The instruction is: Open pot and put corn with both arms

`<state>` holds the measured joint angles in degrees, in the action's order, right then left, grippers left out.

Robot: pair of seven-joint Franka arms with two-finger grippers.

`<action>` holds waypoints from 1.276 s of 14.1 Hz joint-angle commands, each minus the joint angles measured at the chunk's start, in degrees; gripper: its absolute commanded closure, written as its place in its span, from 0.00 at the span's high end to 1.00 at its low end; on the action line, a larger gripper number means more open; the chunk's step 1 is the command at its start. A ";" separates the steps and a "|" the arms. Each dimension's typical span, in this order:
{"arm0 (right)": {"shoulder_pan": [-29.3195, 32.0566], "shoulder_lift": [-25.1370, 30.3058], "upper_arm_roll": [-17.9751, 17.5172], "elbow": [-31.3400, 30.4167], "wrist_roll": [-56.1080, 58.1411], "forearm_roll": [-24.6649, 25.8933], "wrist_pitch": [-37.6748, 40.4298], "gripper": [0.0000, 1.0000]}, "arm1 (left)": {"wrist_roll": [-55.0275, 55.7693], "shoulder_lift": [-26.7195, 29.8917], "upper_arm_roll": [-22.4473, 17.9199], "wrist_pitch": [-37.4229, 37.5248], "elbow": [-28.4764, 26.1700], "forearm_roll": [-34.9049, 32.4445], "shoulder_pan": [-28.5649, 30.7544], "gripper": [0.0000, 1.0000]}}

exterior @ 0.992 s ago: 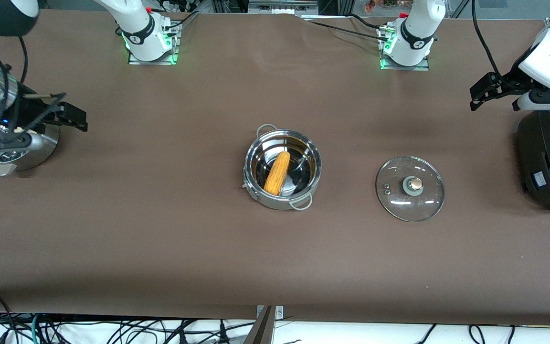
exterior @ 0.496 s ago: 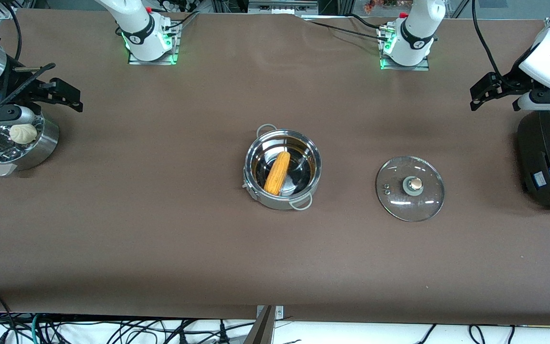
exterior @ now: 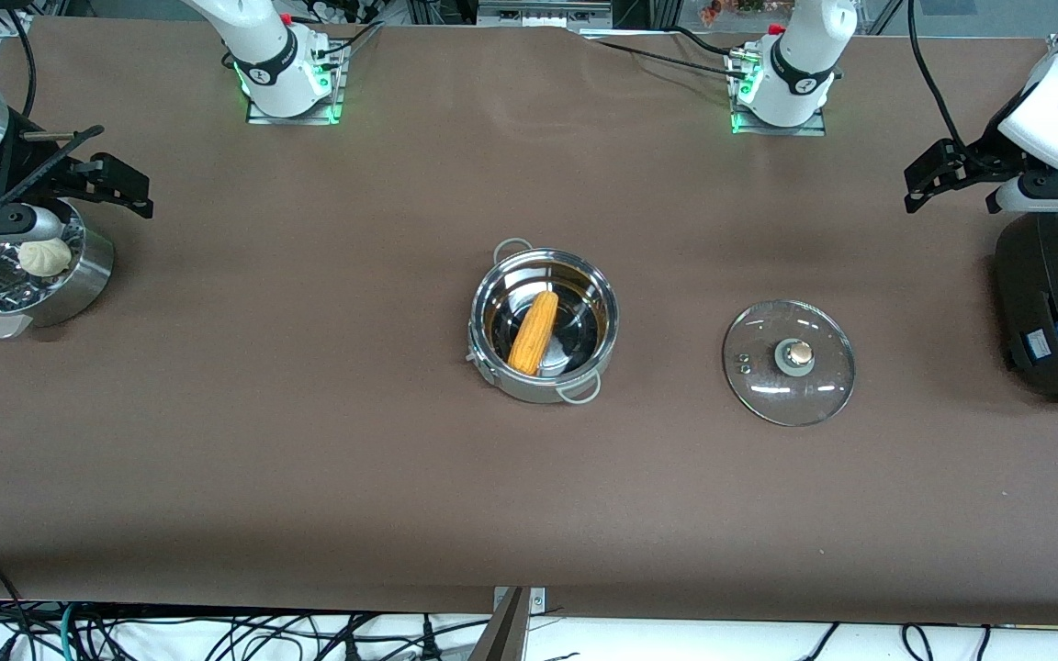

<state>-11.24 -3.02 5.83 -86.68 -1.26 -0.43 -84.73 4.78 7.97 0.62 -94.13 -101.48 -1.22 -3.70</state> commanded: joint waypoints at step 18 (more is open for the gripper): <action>1.57 -0.05 -0.38 1.43 0.56 1.83 -0.61 1.00 | 0.23 -0.14 -0.27 2.46 1.20 0.34 0.01 1.00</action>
<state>-10.07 -3.09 5.82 -86.09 -1.26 0.78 -85.98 4.78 7.97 0.56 -93.08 -101.48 -1.22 -3.59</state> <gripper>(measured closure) 0.000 0.000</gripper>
